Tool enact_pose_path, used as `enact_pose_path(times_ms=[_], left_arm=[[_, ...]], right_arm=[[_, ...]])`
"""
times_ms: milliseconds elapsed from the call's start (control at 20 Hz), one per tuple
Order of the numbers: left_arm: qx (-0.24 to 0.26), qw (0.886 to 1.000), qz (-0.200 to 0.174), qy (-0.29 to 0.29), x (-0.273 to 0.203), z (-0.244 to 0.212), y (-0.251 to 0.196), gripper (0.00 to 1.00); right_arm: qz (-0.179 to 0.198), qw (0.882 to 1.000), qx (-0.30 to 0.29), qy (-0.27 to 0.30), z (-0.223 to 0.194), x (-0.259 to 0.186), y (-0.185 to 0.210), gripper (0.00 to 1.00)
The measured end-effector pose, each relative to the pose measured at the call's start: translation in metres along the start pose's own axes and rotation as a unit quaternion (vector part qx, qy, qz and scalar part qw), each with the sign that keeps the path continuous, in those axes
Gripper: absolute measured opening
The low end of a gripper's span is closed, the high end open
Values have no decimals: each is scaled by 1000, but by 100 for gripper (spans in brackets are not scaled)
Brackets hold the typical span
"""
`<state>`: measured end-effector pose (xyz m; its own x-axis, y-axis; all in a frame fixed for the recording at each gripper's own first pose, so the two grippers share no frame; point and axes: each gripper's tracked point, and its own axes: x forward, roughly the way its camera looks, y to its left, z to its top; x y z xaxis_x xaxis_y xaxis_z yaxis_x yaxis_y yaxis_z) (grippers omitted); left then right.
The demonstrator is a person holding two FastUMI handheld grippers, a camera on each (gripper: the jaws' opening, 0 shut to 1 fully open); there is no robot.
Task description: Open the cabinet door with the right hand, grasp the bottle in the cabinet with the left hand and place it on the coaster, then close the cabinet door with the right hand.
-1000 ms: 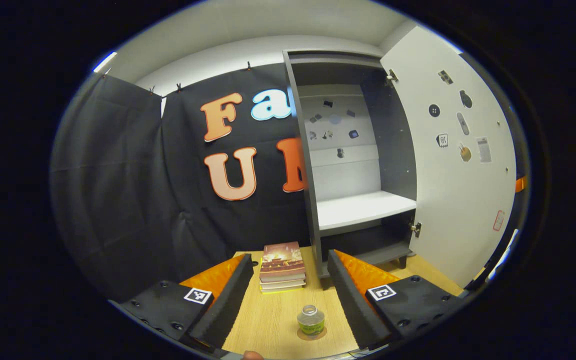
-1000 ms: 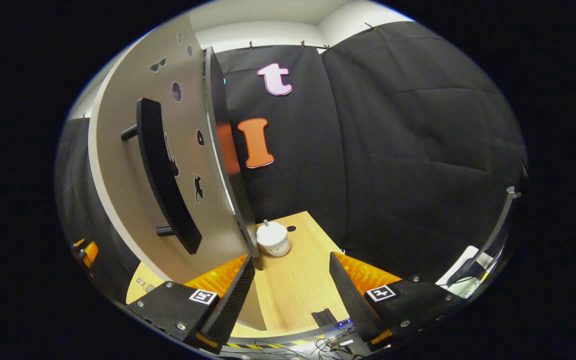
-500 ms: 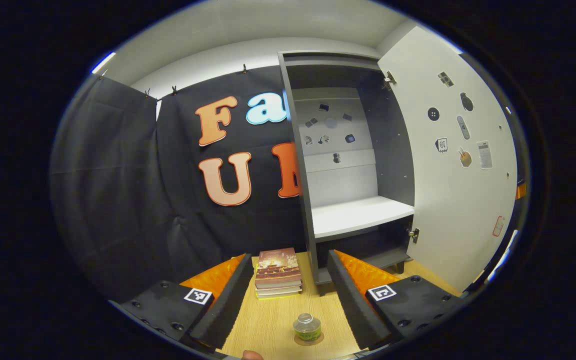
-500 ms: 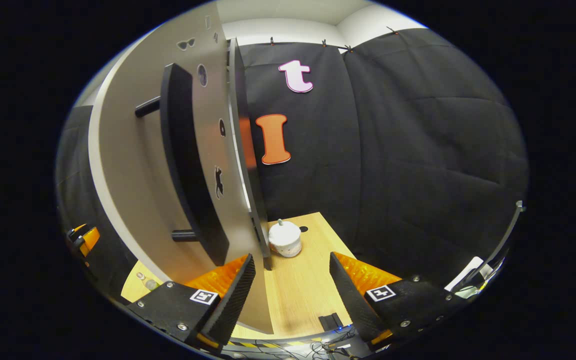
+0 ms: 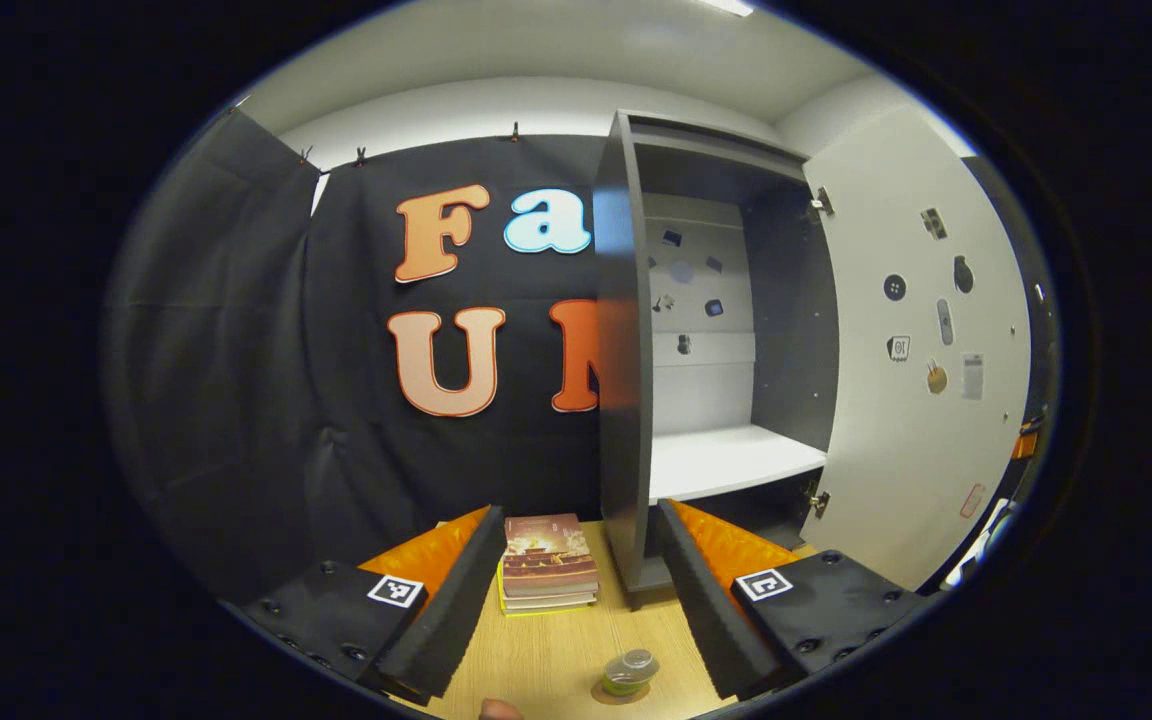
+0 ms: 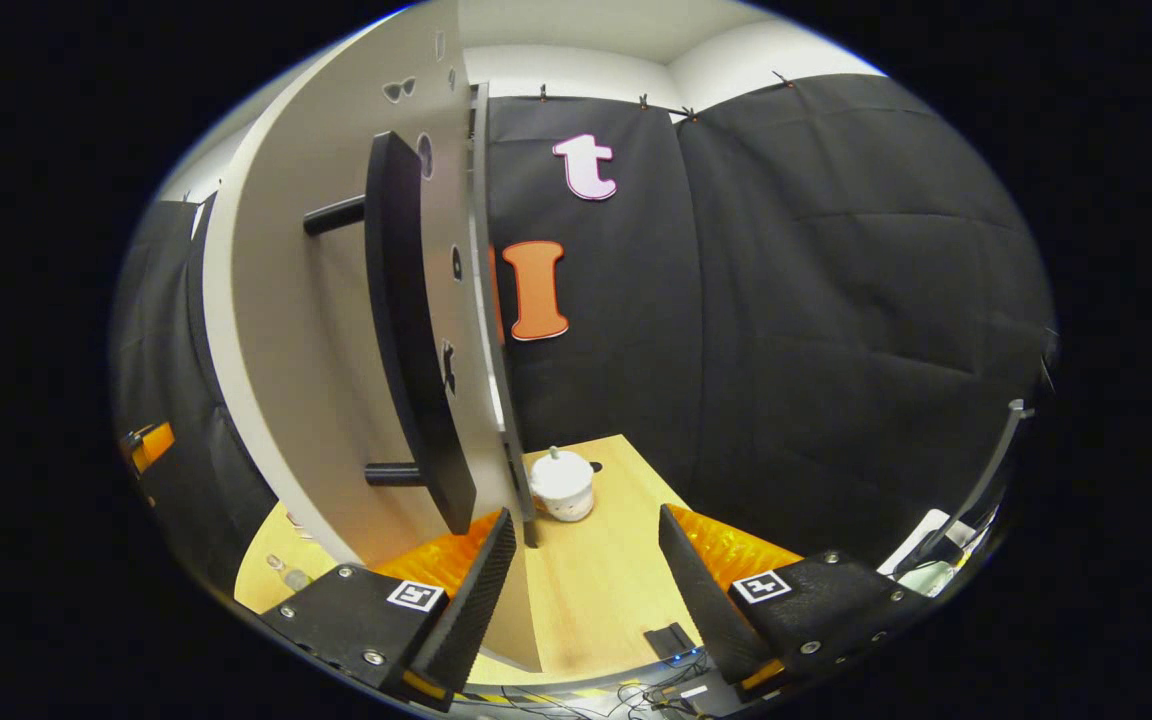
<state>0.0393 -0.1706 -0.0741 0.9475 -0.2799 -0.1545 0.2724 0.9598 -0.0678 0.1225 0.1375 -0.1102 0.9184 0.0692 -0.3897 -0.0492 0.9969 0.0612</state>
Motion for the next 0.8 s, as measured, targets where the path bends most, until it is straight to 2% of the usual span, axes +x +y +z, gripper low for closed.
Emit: enact_pose_path(times_ms=[150,250,400,700,750,800], left_arm=[[18,1000,15,-16,0,21,32,98],[12,1000,15,-24,-2,32,47,99],[-5,999,14,-32,-9,41,67,99],[1,998,49,-40,-23,45,112,96],[-1,998,53,-41,-25,45,119,99],[-3,997,59,-42,-27,46,125,98]], right_arm=[[8,1000,-7,-4,2,2,23,89],[19,1000,-9,-5,1,4,42,89],[49,999,-14,-3,0,7,71,89],[110,994,-29,-3,1,21,117,89],[120,992,-32,-2,0,24,124,98],[132,991,-35,-1,1,27,128,89]])
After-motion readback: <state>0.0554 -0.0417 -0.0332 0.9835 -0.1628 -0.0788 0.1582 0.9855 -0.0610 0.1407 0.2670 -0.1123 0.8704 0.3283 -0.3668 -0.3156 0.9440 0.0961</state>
